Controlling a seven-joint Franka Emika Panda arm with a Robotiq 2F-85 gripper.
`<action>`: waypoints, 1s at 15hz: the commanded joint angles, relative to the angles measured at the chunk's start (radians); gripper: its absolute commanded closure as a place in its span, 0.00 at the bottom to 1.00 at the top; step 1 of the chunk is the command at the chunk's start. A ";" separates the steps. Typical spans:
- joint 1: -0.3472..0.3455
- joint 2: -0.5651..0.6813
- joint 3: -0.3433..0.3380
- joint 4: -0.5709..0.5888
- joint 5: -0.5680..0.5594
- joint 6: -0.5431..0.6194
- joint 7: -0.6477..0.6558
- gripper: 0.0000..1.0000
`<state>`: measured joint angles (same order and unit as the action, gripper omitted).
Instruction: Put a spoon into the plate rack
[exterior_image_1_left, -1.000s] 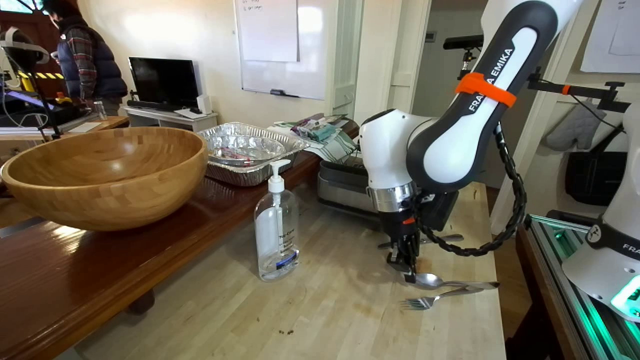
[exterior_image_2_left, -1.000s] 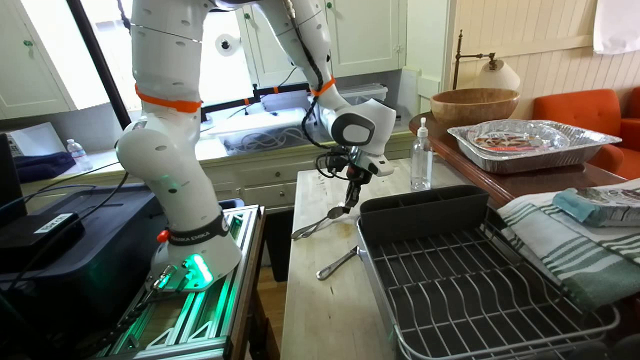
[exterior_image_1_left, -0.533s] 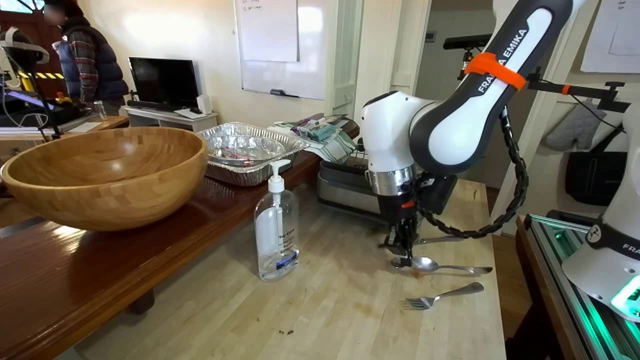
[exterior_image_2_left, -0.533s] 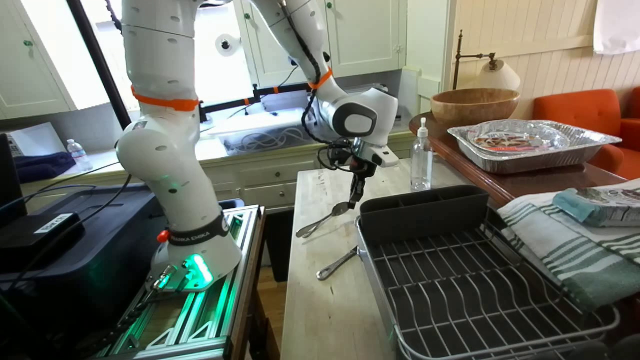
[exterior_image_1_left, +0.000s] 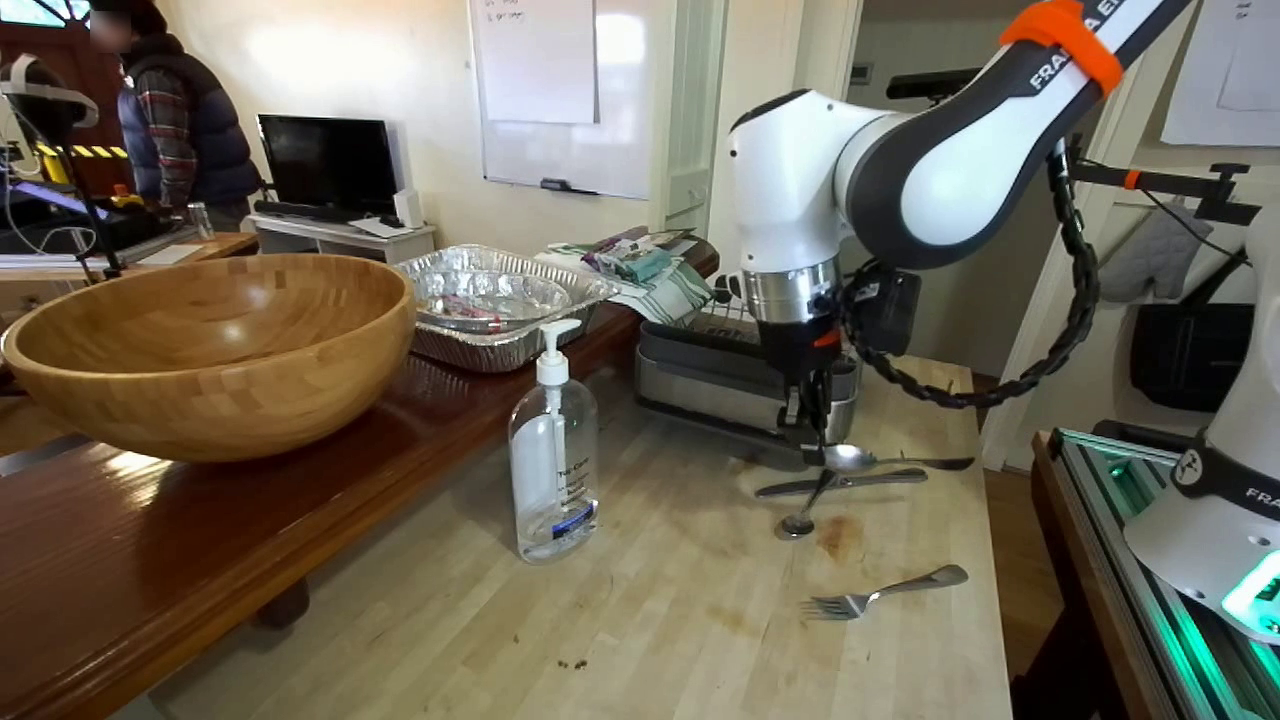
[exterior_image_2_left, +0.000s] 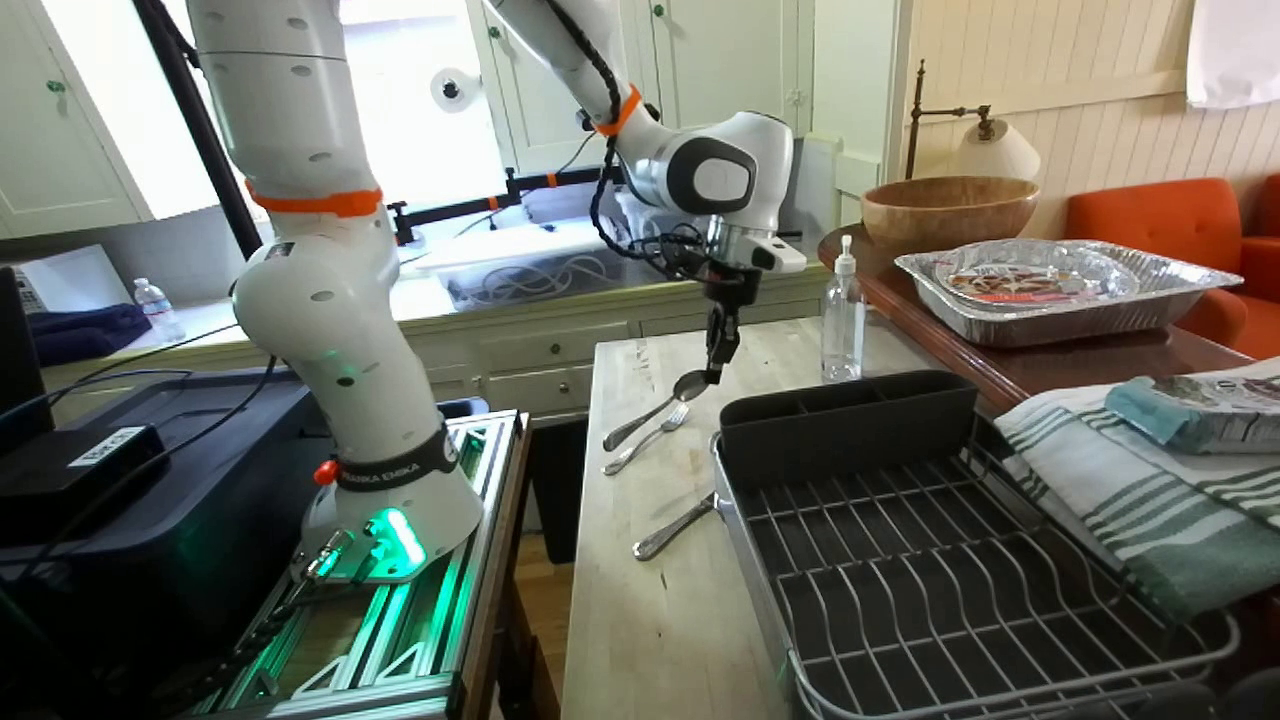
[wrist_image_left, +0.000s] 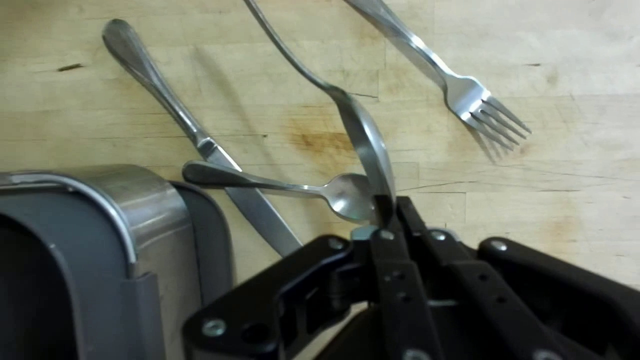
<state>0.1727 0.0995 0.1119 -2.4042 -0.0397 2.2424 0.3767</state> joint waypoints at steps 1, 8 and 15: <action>0.005 -0.084 0.008 0.014 -0.083 -0.097 0.024 0.99; -0.003 -0.178 0.046 0.075 -0.209 -0.195 0.055 0.99; -0.017 -0.223 0.070 0.099 -0.365 -0.117 0.071 0.99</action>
<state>0.1703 -0.1053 0.1668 -2.3043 -0.3401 2.0889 0.4272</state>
